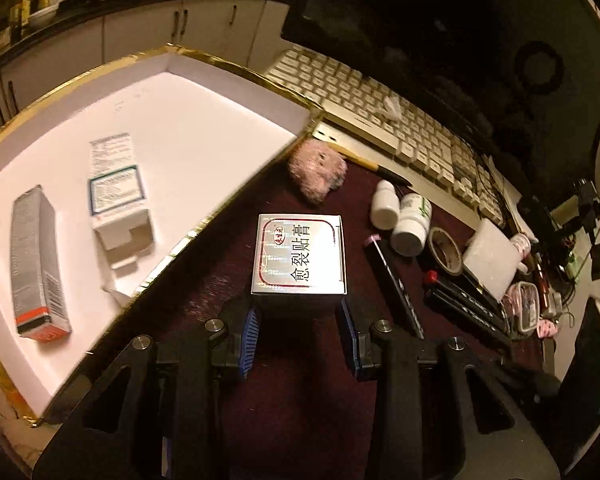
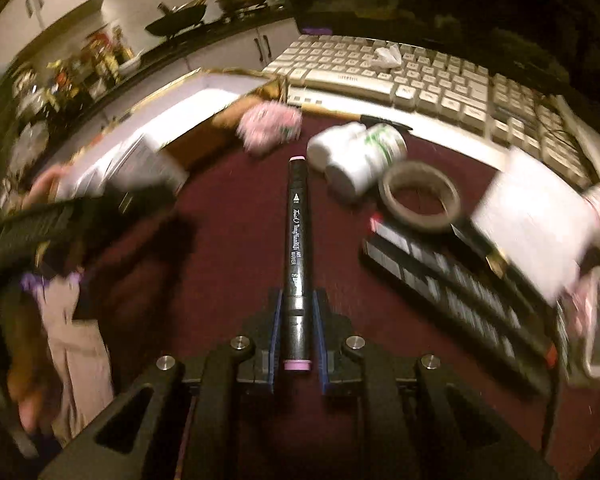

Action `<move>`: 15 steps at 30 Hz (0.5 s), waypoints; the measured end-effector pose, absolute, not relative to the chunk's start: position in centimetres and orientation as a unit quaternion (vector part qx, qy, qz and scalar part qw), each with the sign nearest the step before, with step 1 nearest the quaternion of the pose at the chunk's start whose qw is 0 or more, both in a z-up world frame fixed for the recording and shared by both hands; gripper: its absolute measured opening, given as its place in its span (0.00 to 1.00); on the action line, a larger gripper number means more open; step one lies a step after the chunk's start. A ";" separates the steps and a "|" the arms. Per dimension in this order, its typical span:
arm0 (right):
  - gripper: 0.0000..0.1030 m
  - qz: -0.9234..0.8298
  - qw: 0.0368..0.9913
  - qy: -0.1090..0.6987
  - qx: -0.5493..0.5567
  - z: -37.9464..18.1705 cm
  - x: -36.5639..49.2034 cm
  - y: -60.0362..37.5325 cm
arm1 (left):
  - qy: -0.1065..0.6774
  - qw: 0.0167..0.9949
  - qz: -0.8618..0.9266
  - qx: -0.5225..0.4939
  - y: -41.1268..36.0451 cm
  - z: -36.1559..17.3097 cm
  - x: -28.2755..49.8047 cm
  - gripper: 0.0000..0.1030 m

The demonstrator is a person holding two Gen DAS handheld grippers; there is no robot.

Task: Organize objects
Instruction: 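Grasp the pink-capped black marker with the right tool while the left tool holds the box, then carry the box and marker over the white tray and open both tools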

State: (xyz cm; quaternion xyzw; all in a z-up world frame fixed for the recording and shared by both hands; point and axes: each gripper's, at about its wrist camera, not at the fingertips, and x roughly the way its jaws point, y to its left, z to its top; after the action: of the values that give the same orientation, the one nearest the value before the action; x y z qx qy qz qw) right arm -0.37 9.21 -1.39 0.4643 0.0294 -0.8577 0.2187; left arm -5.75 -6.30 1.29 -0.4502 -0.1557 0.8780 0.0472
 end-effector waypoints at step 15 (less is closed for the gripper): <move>0.32 -0.854 0.263 -0.001 0.448 -1.6 -2.5 8.6 | -0.046 0.075 0.842 -0.533 -3.5 0.8 -4.8 0.33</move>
State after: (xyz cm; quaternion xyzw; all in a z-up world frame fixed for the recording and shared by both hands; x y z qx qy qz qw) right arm -2.47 8.62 -1.59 0.4483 -0.0012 -0.8542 0.2635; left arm -4.76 -3.54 0.83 -0.5327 -0.0464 0.8417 0.0753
